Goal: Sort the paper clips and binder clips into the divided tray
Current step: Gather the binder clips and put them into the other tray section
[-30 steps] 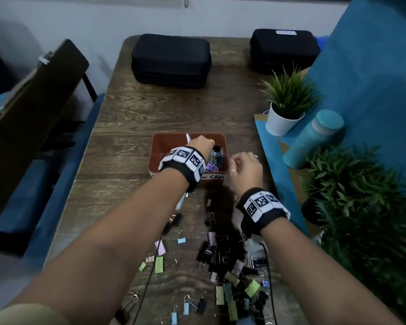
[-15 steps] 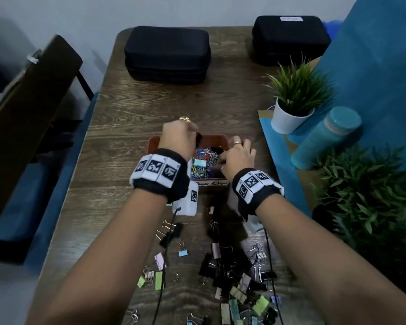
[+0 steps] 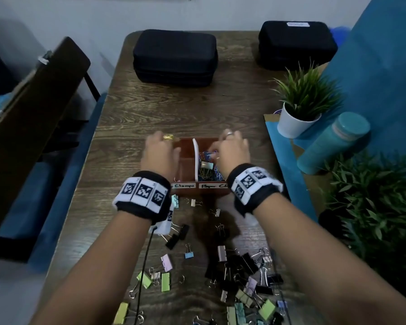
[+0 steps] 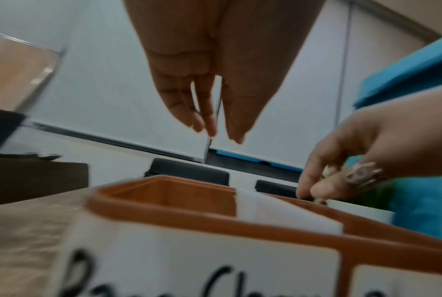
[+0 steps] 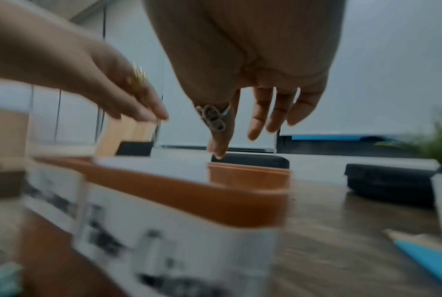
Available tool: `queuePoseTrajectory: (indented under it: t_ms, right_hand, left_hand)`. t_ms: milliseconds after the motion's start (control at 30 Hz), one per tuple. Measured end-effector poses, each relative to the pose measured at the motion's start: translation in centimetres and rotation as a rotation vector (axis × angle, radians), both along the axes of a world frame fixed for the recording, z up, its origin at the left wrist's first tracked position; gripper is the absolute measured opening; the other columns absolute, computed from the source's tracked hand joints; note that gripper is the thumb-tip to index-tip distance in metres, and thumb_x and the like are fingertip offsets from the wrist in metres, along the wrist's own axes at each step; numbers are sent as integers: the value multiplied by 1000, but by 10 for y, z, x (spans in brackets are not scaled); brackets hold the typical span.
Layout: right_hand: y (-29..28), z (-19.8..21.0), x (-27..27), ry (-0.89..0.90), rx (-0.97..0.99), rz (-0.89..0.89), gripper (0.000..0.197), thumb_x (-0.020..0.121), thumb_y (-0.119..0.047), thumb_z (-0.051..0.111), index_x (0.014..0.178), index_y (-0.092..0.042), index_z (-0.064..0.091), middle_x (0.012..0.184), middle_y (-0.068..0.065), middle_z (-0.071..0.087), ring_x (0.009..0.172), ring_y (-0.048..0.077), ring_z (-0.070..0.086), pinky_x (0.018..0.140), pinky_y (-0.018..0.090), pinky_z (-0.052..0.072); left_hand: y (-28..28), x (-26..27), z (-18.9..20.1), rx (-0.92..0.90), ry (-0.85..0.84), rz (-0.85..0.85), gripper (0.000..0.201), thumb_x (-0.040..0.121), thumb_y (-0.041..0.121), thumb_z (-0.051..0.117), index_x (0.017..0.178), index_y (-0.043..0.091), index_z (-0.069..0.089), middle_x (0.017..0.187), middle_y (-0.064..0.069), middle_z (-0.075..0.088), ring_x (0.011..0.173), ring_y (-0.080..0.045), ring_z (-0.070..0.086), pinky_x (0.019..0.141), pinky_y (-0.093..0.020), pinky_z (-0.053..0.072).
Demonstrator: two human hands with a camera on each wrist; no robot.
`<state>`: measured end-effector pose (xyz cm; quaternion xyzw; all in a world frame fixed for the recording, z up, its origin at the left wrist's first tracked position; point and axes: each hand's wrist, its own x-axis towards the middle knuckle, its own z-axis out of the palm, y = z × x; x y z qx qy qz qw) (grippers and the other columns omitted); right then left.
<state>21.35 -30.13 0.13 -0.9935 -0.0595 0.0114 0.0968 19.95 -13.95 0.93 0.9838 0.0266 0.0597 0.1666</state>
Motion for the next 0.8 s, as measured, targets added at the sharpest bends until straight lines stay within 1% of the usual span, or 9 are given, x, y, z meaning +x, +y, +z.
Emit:
queuePoseTrajectory:
  t_ms: [100, 167, 267, 333, 400, 533, 633, 700, 800]
  right_hand:
    - [-23, 0, 15, -14, -205, -31, 25, 86, -29, 62, 110, -23, 67, 139, 9, 39, 126, 29, 32, 102, 43, 31]
    - [-23, -4, 24, 14, -306, 51, 29, 85, -29, 62, 113, -21, 66, 144, 10, 33, 130, 31, 27, 103, 44, 28]
    - [-21, -13, 34, 56, -371, 87, 31, 86, -29, 61, 114, -19, 66, 148, 10, 27, 134, 32, 21, 104, 44, 26]
    - [-21, -19, 40, 66, -362, 67, 28, 87, -26, 59, 113, -19, 66, 148, 10, 27, 134, 31, 22, 103, 43, 27]
    - [-22, -24, 42, 83, -329, 42, 26, 88, -23, 58, 112, -19, 67, 148, 10, 29, 132, 31, 24, 102, 42, 29]
    - [-24, -28, 44, 67, -239, 10, 23, 89, -17, 56, 108, -12, 67, 143, 10, 35, 129, 30, 27, 99, 40, 31]
    - [-28, -28, 44, 12, -158, -31, 22, 88, -21, 59, 104, -12, 68, 137, 7, 42, 127, 28, 31, 97, 39, 33]
    - [-33, -25, 42, -13, -93, -63, 22, 86, -28, 61, 101, -14, 70, 135, 4, 45, 126, 26, 32, 98, 38, 33]
    - [-39, -17, 37, -49, 85, -138, 14, 84, -28, 64, 86, -16, 72, 126, 2, 50, 121, 24, 36, 98, 37, 34]
  left_hand:
    - [-33, 12, 3, 178, 64, -388, 24, 93, 25, 50, 110, 18, 65, 119, -5, 58, 117, -22, 48, 101, -38, 36]
    - [-54, 24, 1, 372, 195, -526, 23, 94, 22, 48, 110, 19, 64, 115, -4, 60, 114, -23, 49, 98, -39, 35]
    - [-69, 44, -9, 580, 374, -542, 20, 93, 23, 51, 109, 15, 61, 117, -5, 60, 117, -26, 47, 100, -42, 30]
    - [-73, 51, -17, 628, 449, -520, 24, 90, 28, 55, 111, 16, 60, 118, -5, 60, 119, -26, 44, 102, -44, 26]
    - [-76, 52, -23, 645, 465, -514, 28, 88, 30, 58, 112, 17, 59, 117, -4, 60, 120, -25, 43, 103, -46, 24]
    - [-78, 51, -28, 647, 399, -518, 14, 87, 24, 60, 100, 19, 60, 104, -1, 63, 110, -24, 49, 102, -45, 23]
    - [-77, 50, -29, 636, 351, -535, 5, 87, 20, 58, 91, 19, 56, 98, -1, 64, 106, -24, 52, 103, -47, 22]
    - [-75, 50, -27, 586, 345, -535, 4, 87, 16, 56, 90, 19, 55, 96, 0, 65, 104, -23, 54, 102, -47, 21]
    - [-66, 52, -21, 429, 326, -515, 19, 88, 7, 48, 92, 23, 57, 95, 3, 68, 103, -20, 55, 103, -44, 19]
